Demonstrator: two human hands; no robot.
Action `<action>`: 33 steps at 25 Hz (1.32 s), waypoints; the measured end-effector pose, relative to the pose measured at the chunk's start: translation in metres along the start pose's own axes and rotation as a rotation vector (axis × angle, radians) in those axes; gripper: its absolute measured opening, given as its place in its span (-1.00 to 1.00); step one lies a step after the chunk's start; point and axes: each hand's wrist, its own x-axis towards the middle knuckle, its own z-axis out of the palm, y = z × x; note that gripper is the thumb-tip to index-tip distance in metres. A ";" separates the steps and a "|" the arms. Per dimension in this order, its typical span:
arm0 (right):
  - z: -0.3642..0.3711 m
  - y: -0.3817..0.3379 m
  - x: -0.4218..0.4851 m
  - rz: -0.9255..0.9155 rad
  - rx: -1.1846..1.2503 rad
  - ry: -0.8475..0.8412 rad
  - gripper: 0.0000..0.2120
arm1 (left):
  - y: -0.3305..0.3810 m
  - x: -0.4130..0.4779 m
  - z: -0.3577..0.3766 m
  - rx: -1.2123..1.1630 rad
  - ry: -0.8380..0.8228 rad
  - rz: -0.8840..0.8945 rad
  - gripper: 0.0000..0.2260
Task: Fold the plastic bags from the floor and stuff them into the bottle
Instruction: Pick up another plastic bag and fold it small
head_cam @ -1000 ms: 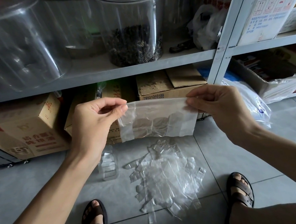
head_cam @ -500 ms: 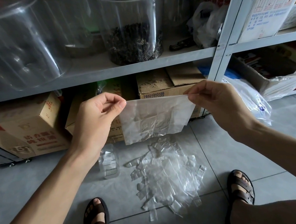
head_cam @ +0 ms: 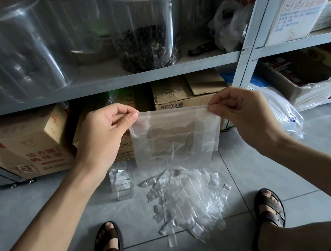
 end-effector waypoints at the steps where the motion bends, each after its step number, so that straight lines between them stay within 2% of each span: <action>1: 0.000 0.000 0.000 -0.006 -0.014 0.007 -0.82 | 0.001 0.000 0.000 0.017 0.005 0.010 -0.90; 5: 0.002 -0.003 -0.003 -0.039 -0.072 0.014 -0.84 | 0.002 0.000 -0.006 0.122 -0.035 0.047 -0.90; 10: 0.003 -0.006 -0.005 -0.077 -0.103 0.007 -0.86 | 0.001 -0.001 -0.014 0.120 -0.095 -0.031 -0.88; 16: 0.005 -0.008 -0.007 -0.120 -0.128 0.000 -0.76 | 0.005 -0.002 -0.013 0.156 -0.205 0.009 -0.92; 17: 0.006 -0.008 -0.008 -0.134 -0.147 -0.005 -0.75 | 0.007 -0.004 -0.008 0.175 -0.216 0.048 -0.85; 19: 0.008 -0.008 -0.010 -0.174 -0.194 -0.016 -0.77 | 0.009 -0.008 0.002 0.296 -0.241 0.243 -0.74; 21: 0.012 -0.008 -0.012 -0.204 -0.230 -0.032 -0.80 | 0.008 -0.013 0.011 0.450 -0.323 0.460 -0.72; 22: 0.013 -0.008 -0.012 -0.212 -0.242 -0.044 -0.81 | 0.007 -0.013 0.014 0.513 -0.367 0.514 -0.75; 29: 0.016 -0.006 -0.014 -0.261 -0.308 -0.118 -0.91 | 0.000 -0.010 0.030 0.663 -0.518 0.544 -0.81; 33: 0.016 -0.006 -0.013 -0.264 -0.336 -0.139 -0.92 | -0.002 -0.007 0.033 0.720 -0.503 0.508 -0.74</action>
